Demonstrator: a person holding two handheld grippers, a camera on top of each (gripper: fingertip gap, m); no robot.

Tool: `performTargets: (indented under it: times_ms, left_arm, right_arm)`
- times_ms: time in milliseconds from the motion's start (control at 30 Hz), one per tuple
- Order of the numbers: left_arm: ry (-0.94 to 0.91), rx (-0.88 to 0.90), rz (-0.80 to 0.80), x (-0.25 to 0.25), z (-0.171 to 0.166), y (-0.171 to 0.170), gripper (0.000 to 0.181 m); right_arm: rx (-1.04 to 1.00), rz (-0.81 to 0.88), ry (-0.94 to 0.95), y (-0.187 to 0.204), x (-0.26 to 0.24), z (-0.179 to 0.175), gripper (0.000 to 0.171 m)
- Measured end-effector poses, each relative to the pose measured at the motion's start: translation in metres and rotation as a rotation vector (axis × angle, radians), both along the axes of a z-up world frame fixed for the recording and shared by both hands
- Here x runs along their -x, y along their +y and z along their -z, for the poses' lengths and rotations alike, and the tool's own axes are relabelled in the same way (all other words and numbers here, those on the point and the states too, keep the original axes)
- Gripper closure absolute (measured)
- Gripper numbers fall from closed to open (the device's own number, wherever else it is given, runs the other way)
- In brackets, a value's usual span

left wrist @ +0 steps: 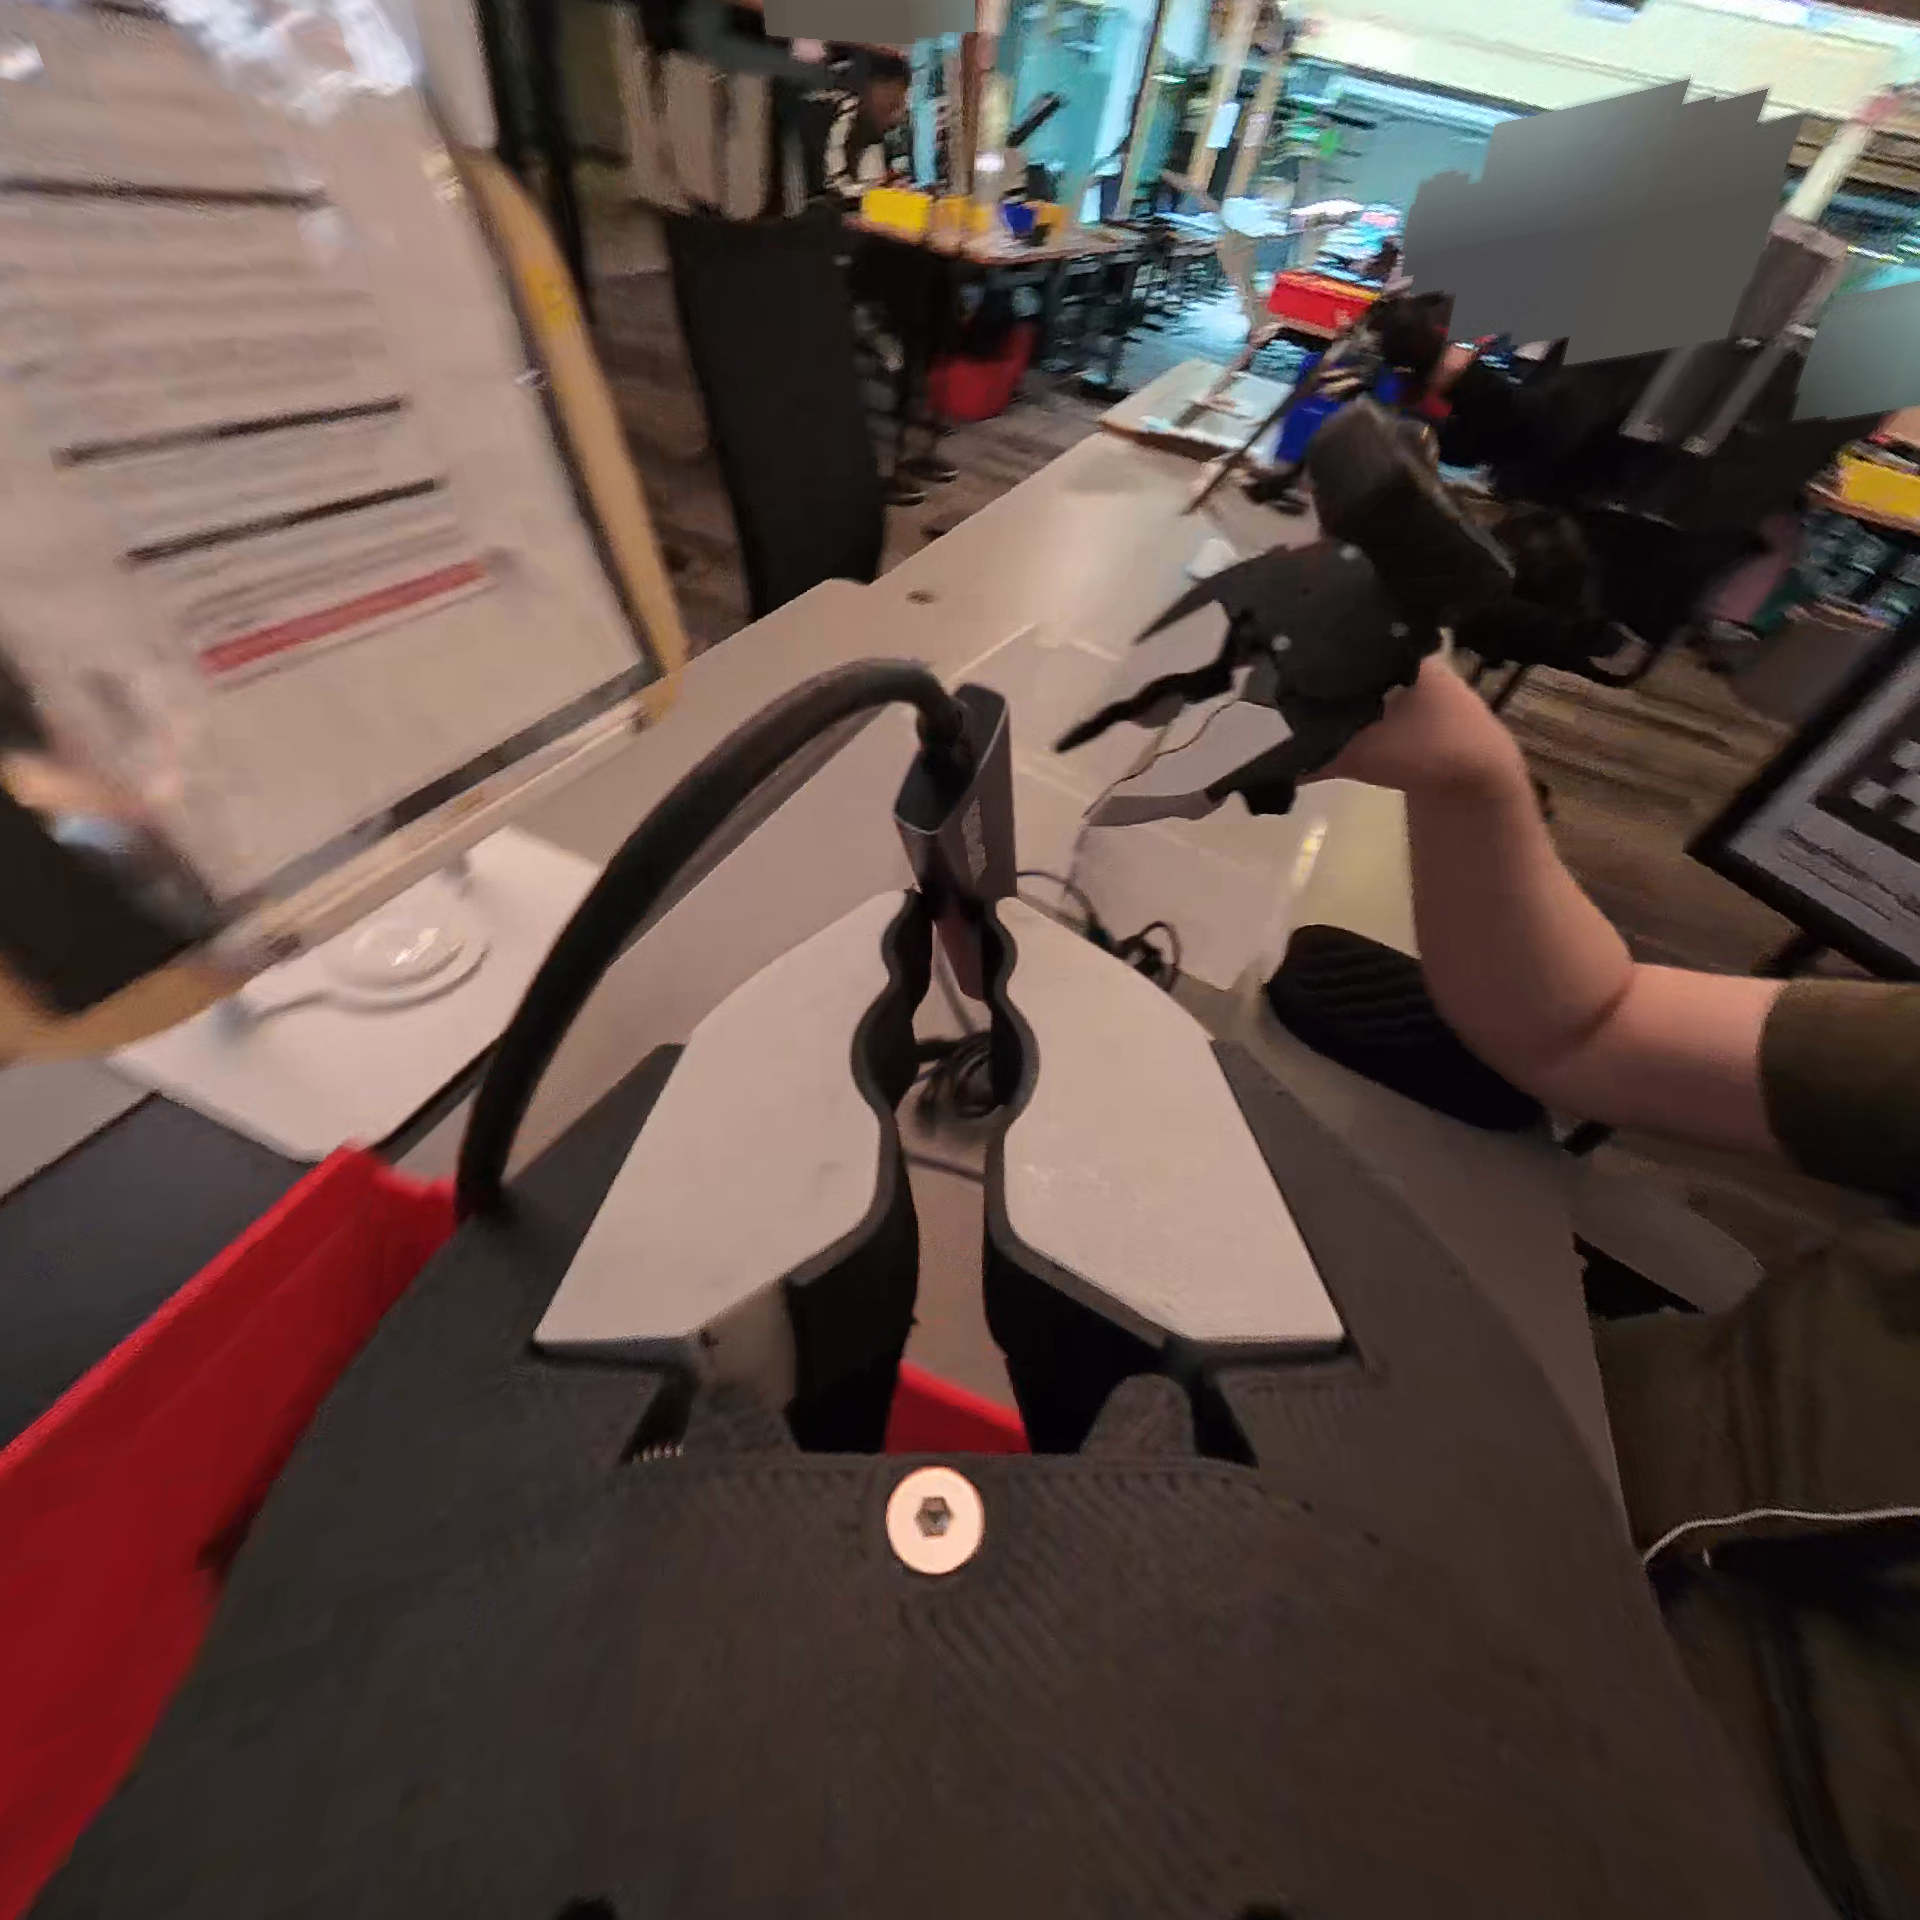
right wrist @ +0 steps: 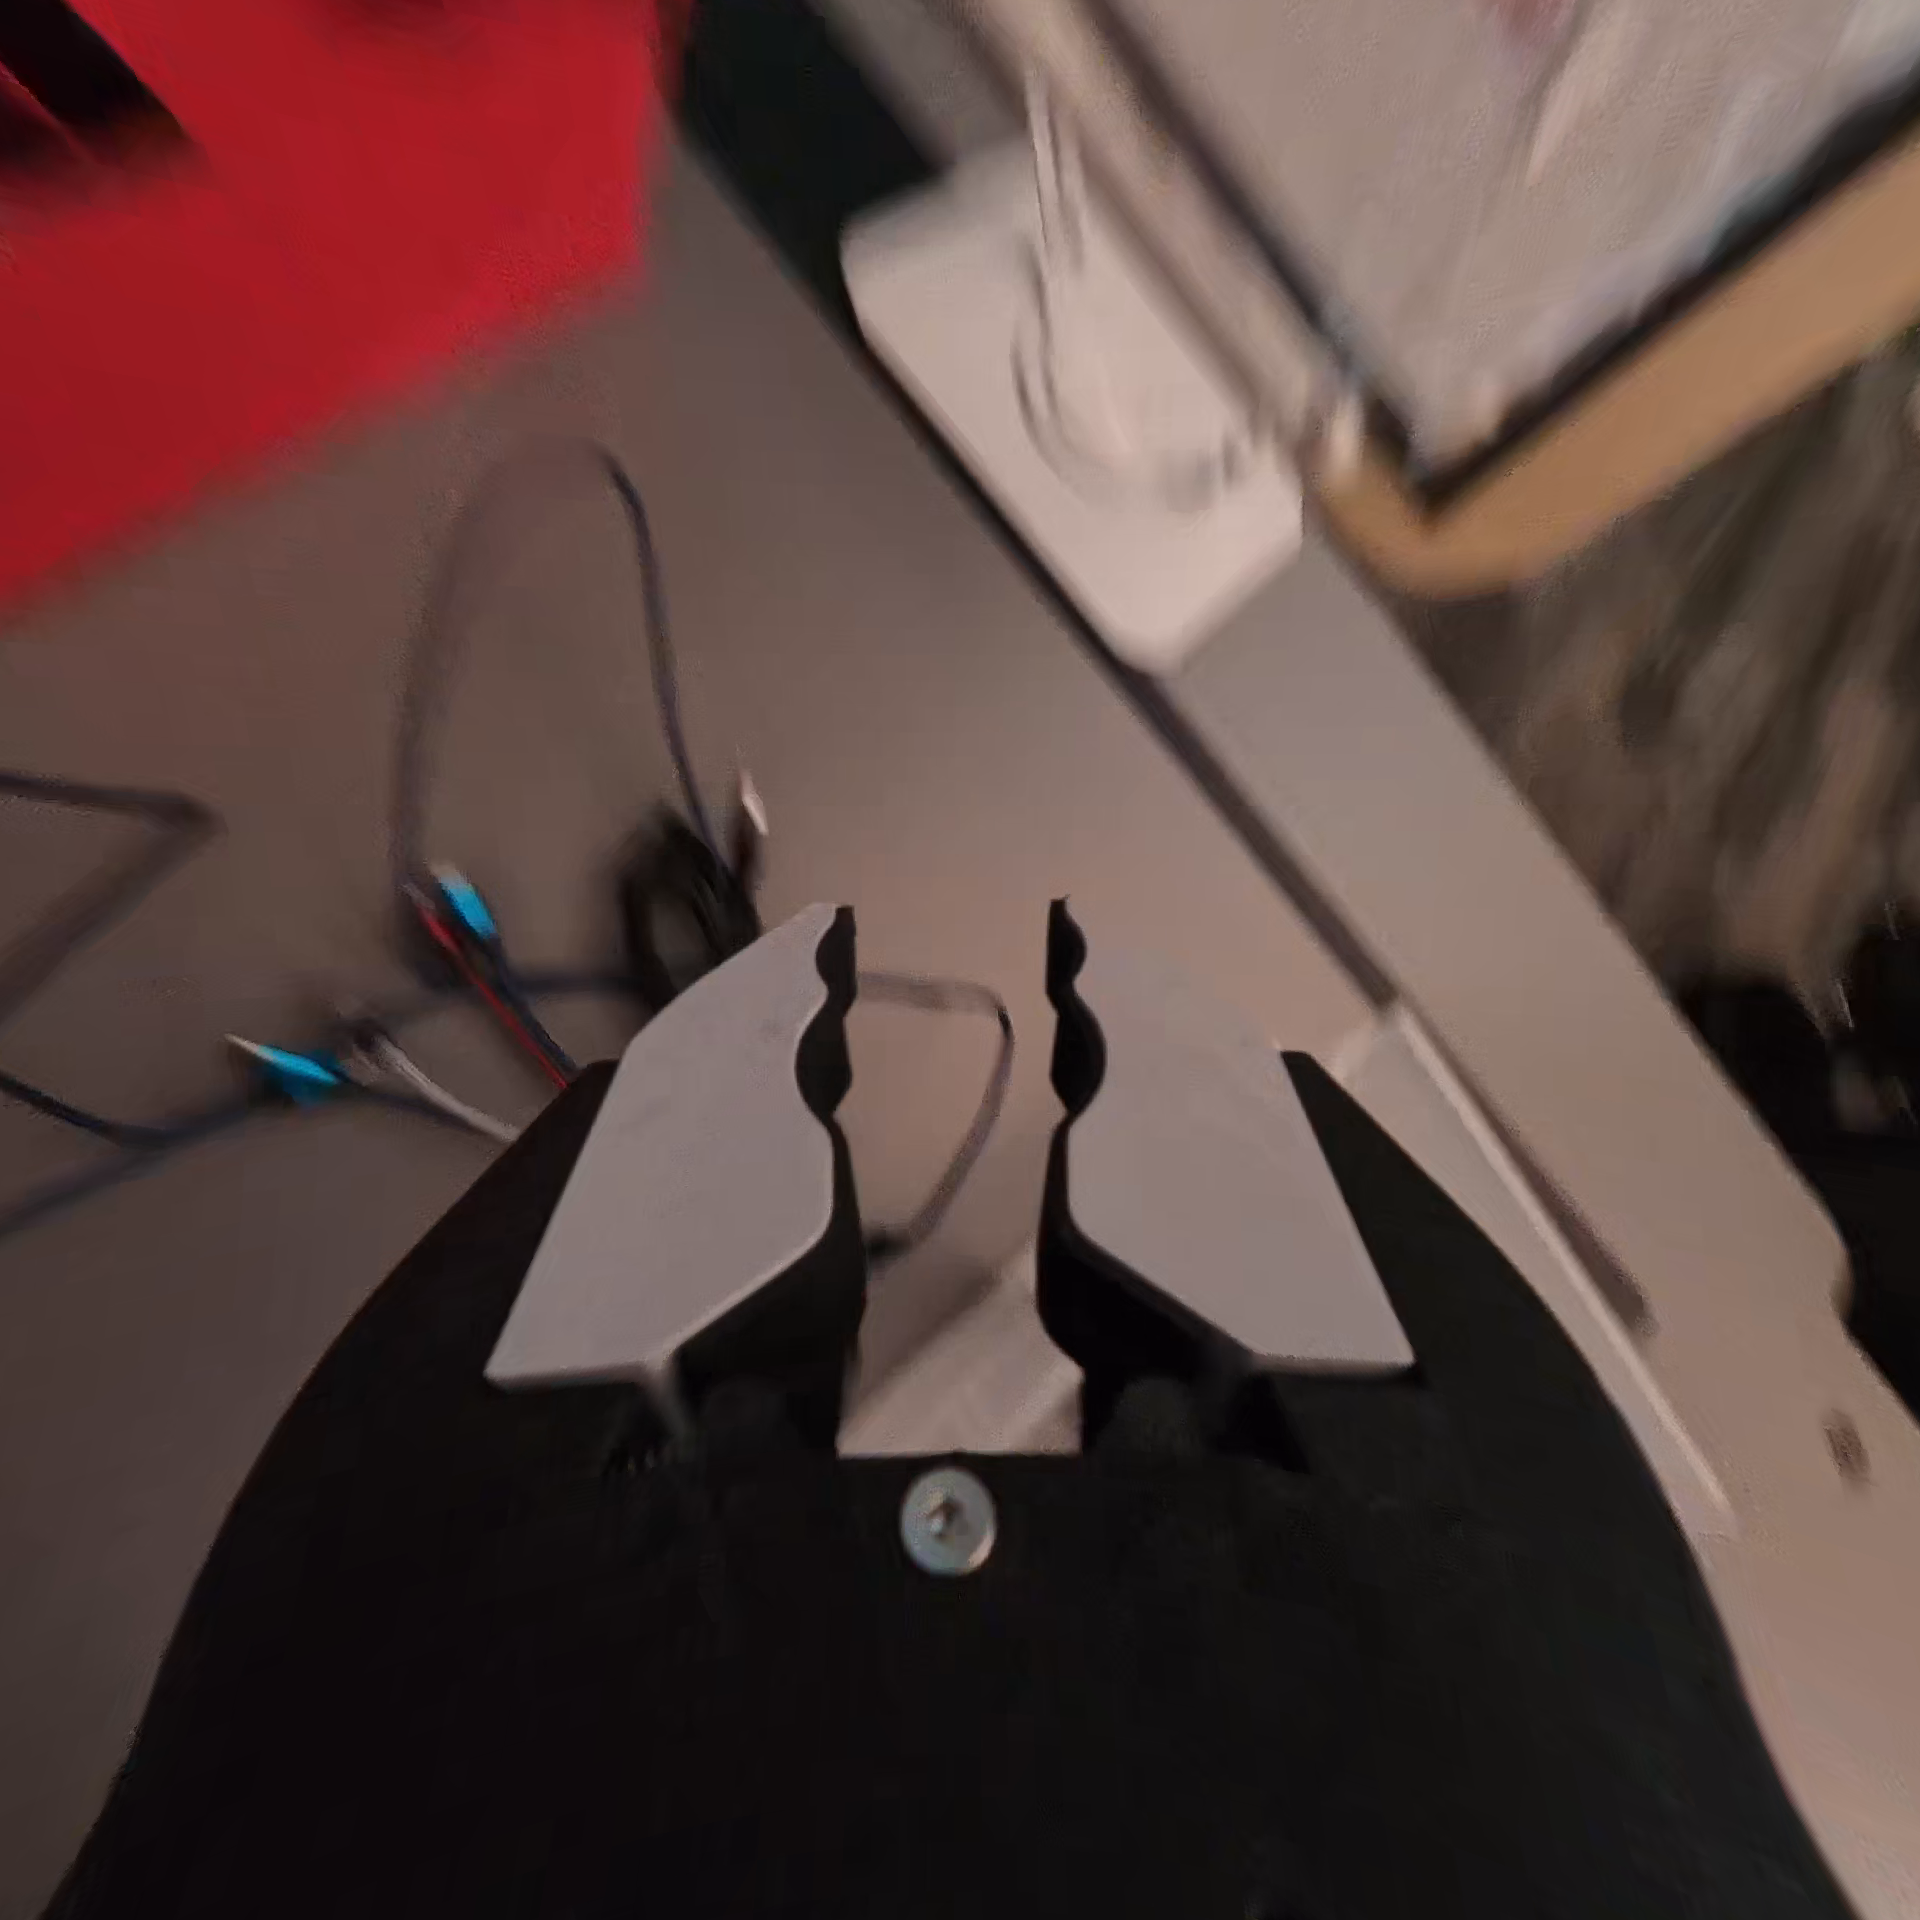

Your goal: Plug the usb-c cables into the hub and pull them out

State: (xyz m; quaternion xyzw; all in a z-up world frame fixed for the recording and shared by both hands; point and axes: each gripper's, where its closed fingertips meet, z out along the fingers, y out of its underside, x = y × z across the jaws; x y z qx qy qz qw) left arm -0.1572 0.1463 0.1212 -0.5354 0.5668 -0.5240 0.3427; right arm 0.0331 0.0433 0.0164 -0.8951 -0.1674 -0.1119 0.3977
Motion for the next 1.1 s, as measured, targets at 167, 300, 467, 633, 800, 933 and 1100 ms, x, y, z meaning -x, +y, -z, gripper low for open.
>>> performTargets:
  times_ms: [167,300,467,633,800,933,1100]
  left_arm:
    - [-0.011,-0.064,0.142,-0.025,-0.011,-0.064,0.173]
    - [0.036,-0.122,0.185,-0.042,-0.001,-0.096,0.173]
    - [0.068,-0.119,0.277,-0.052,0.007,-0.128,0.173]
    - [0.236,-0.229,0.134,-0.021,0.018,-0.100,0.146]
    - [0.368,-0.418,-0.537,0.065,0.031,0.028,0.135]
    - [0.763,-0.244,-0.748,0.142,0.104,0.092,0.123]
    - [0.997,-0.034,-0.959,0.191,0.160,0.142,0.118]
  right_arm:
    - [-0.492,-0.413,0.221,-0.007,0.103,-0.085,0.113]
    - [-0.650,-0.492,0.247,-0.015,0.130,-0.103,0.118]
    - [-0.498,-0.574,0.312,-0.013,0.141,-0.078,0.160]
    - [-0.553,-0.417,0.224,-0.010,0.099,-0.090,0.161]
    - [-0.561,-0.248,-0.042,-0.014,0.054,-0.097,0.161]
    - [-0.546,-0.175,-0.161,-0.016,0.036,-0.097,0.161]
    - [-0.509,-0.166,-0.181,-0.014,0.031,-0.090,0.160]
